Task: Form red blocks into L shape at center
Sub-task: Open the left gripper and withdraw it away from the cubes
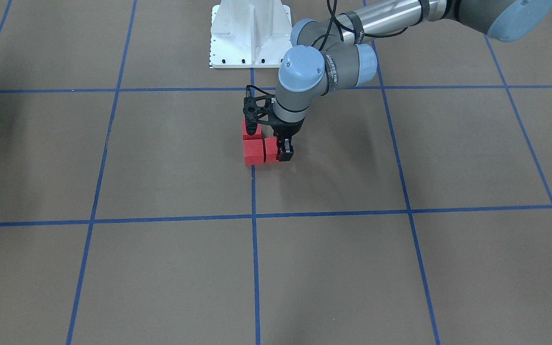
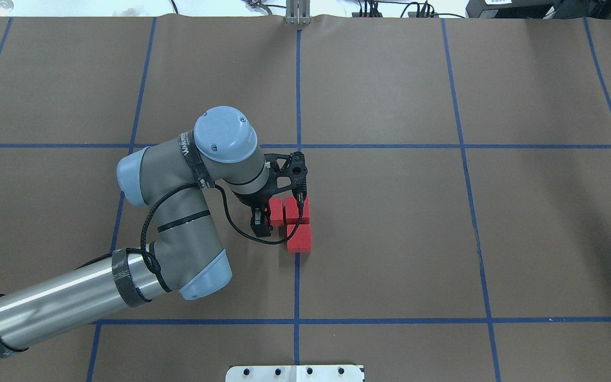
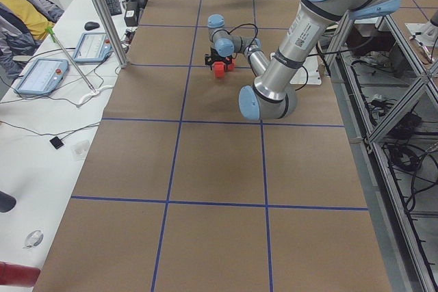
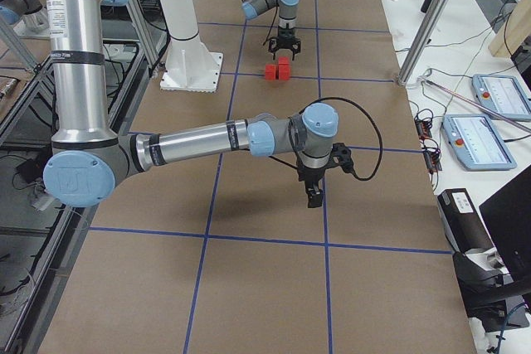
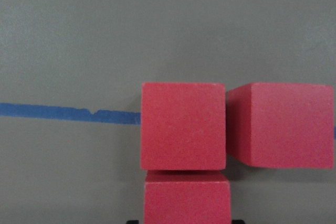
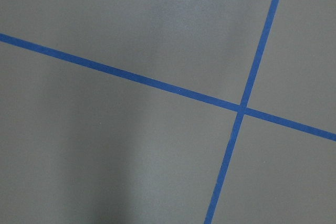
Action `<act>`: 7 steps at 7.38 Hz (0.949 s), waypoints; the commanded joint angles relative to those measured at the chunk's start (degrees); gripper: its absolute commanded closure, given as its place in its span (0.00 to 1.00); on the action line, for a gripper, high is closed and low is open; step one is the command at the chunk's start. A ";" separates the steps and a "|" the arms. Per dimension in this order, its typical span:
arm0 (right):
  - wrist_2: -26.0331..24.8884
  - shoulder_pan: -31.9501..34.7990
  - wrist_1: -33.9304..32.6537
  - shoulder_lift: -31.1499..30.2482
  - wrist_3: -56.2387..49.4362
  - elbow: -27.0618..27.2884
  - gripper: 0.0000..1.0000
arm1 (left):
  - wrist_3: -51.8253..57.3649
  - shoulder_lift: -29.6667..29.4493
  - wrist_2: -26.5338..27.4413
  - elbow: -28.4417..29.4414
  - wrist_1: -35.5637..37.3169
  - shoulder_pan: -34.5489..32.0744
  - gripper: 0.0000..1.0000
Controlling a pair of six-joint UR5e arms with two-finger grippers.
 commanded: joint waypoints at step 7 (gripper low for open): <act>0.00 1.58 0.00 -0.46 -0.26 -0.79 0.01 | -33.59 34.80 -3.12 -22.85 4.73 -24.71 0.00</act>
